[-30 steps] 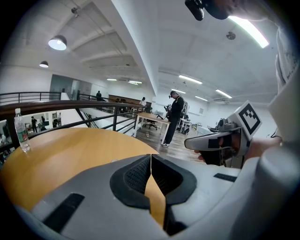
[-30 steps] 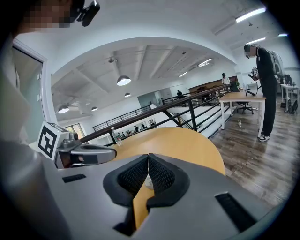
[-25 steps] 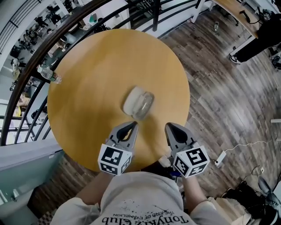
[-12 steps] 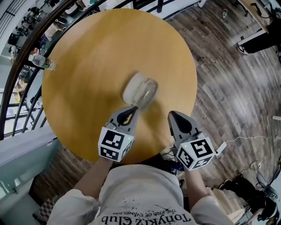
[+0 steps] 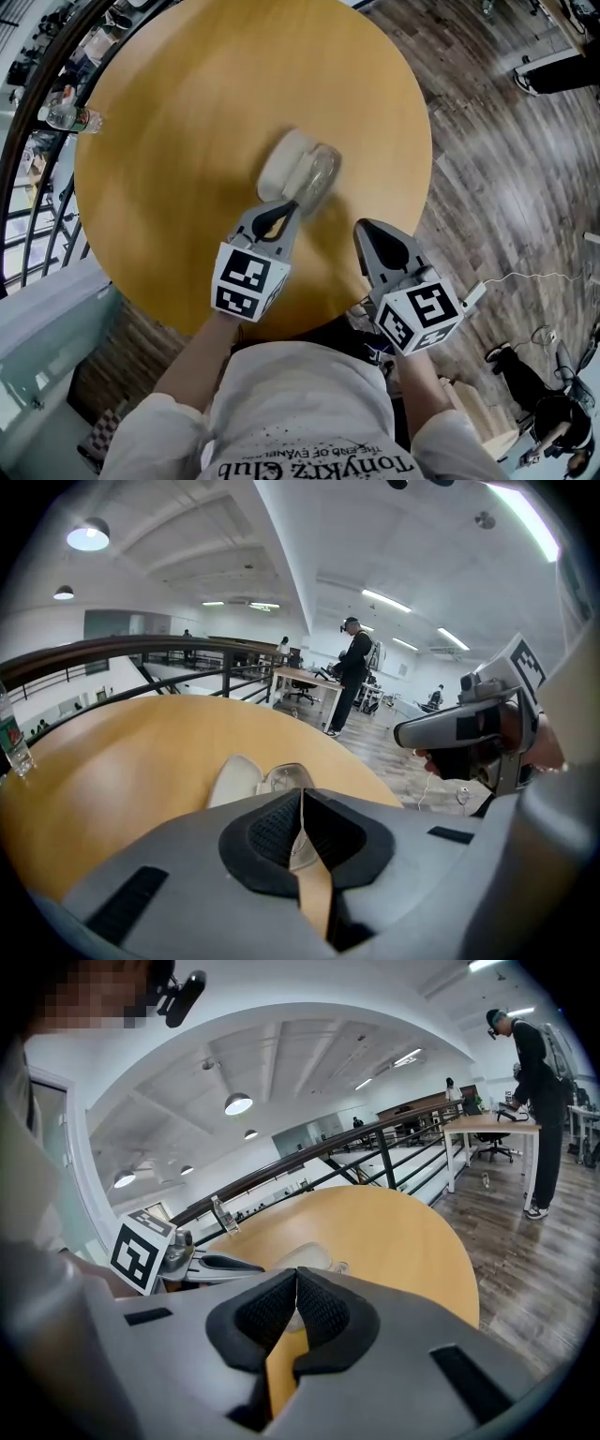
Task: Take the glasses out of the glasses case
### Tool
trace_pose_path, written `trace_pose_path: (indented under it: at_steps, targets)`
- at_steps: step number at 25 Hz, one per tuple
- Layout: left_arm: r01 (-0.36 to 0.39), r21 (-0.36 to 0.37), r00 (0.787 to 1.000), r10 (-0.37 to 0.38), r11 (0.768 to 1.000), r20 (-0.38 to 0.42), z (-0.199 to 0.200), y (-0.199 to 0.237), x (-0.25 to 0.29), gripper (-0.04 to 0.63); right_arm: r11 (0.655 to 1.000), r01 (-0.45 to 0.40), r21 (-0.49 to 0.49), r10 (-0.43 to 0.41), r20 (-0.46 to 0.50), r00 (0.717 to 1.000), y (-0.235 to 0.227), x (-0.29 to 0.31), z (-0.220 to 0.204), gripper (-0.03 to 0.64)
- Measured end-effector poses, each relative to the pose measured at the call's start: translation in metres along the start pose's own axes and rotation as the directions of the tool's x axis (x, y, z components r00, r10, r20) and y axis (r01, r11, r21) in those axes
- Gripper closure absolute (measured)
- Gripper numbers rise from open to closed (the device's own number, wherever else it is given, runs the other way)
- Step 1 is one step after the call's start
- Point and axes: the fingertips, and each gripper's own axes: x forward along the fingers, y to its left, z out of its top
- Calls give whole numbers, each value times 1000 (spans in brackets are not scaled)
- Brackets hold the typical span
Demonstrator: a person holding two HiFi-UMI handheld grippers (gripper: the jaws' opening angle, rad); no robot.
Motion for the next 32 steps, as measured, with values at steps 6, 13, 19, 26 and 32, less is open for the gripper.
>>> trace_pose_path:
  at_steps: [6, 13, 19, 26, 32]
  targets:
    - [31, -12, 999, -31, 999, -42, -14, 4, 21, 568, 1000, -5, 6, 5, -22, 1000, -3, 7, -11, 592]
    - [43, 10, 994, -41, 999, -104, -32, 10, 43, 568, 1000, -6, 30, 8, -40, 999, -9, 10, -25, 592]
    - [63, 44, 988, -56, 997, -144, -38, 10, 54, 566, 999, -3, 43, 5, -49, 999, -14, 12, -29, 592]
    - [74, 38, 978, -65, 997, -198, -51, 12, 68, 518, 999, -2, 55, 5, -58, 998, -19, 15, -35, 592]
    - [85, 56, 971, -70, 995, -228, -57, 12, 76, 518, 998, 0, 64, 4, -61, 998, -22, 16, -39, 592]
